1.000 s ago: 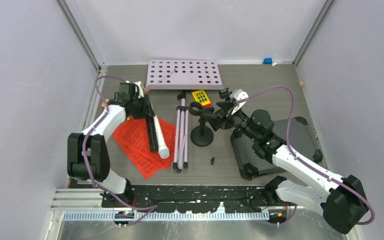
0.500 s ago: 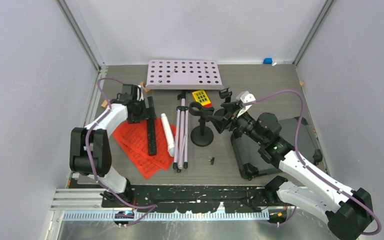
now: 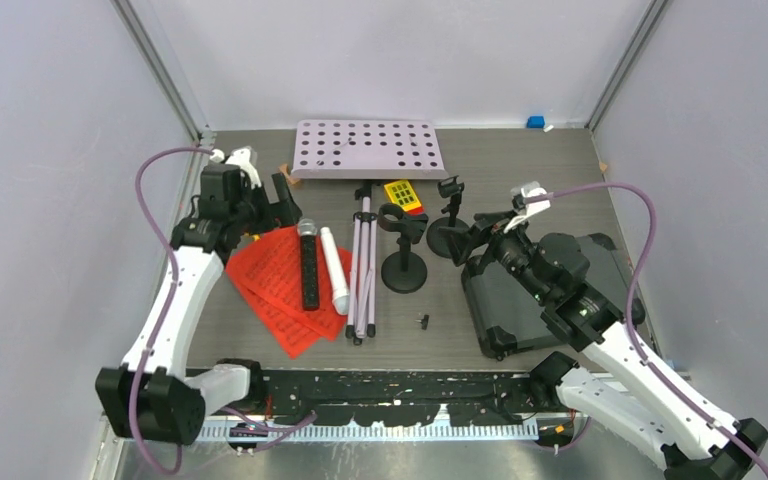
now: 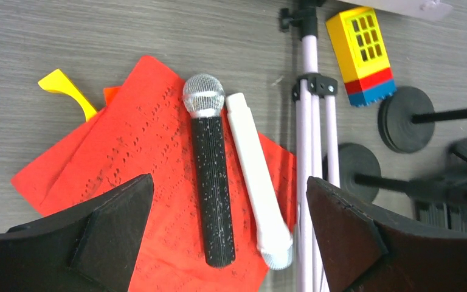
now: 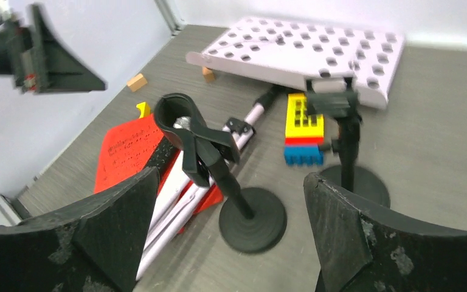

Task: Pack up the instrument practice props

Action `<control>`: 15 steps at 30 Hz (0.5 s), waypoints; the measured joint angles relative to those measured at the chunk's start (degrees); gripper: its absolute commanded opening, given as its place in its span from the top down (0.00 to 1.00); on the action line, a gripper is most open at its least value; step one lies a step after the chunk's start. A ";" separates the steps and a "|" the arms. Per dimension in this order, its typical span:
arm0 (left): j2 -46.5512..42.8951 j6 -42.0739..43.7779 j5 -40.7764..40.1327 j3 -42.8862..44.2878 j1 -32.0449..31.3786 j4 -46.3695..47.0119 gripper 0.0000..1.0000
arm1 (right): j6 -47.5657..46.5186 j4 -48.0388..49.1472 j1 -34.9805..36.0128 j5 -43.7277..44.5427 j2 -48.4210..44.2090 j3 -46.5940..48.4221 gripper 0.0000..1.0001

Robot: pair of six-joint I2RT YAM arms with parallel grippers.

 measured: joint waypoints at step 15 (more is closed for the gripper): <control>-23.85 0.92 -2.60 -14.27 0.02 -6.40 0.00 | 29.46 -47.65 -0.07 25.68 8.87 18.51 0.02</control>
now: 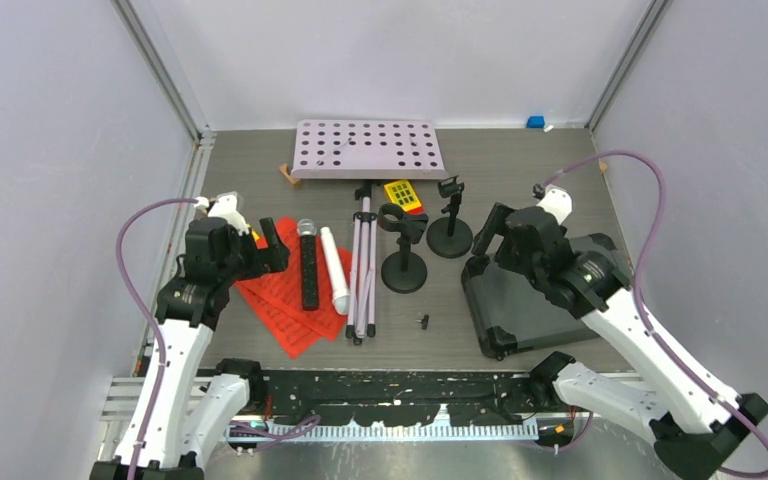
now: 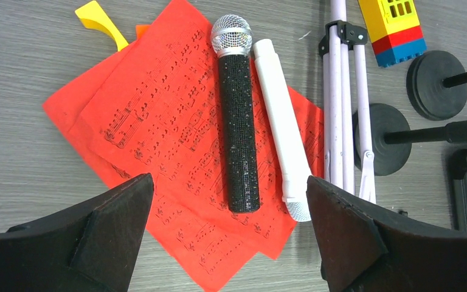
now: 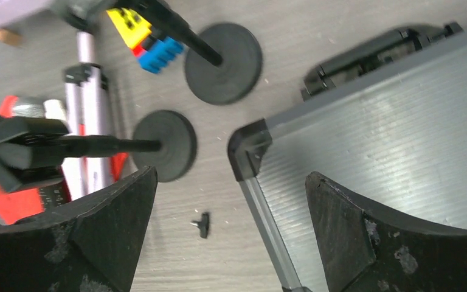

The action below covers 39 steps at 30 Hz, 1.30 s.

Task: Pack up the instrument practice props

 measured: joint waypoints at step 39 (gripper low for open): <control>-6.27 0.28 -4.74 -1.01 0.00 -0.26 0.00 | 5.66 -14.75 0.00 19.54 -3.34 0.02 0.01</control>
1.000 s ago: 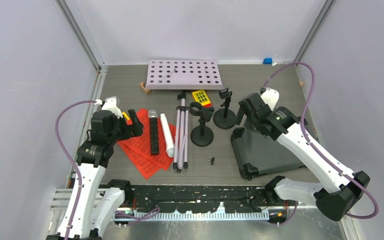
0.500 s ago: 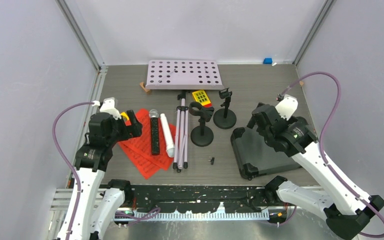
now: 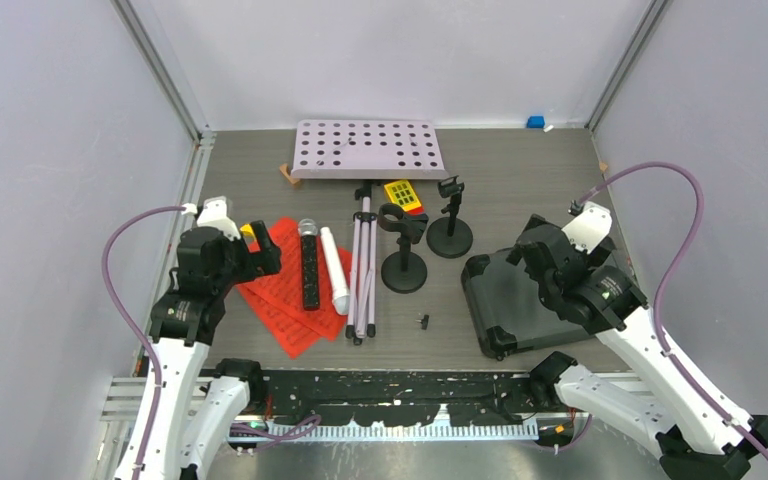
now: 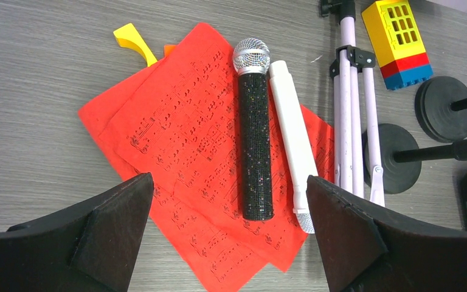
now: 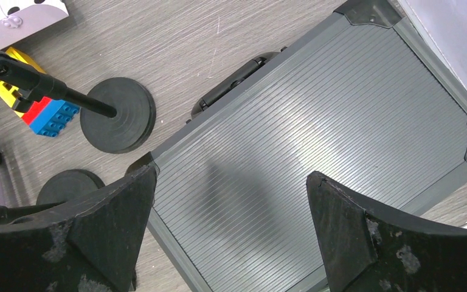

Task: Pack up the instrument practice props

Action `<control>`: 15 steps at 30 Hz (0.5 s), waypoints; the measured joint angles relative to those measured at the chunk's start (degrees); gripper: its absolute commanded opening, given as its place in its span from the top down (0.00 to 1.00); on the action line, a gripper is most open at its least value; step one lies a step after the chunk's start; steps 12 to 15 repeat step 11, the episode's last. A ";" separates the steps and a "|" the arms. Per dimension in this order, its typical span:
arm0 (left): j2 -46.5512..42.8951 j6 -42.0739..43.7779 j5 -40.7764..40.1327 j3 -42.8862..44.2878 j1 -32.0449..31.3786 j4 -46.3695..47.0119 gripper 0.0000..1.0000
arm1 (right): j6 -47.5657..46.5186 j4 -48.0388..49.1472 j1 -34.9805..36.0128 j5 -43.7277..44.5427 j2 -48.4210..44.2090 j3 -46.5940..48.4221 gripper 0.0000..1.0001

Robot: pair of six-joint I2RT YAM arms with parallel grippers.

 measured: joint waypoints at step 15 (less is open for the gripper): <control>0.00 0.04 -0.48 0.00 0.00 0.02 0.00 | -3.04 4.24 0.00 0.61 -3.02 -4.02 0.05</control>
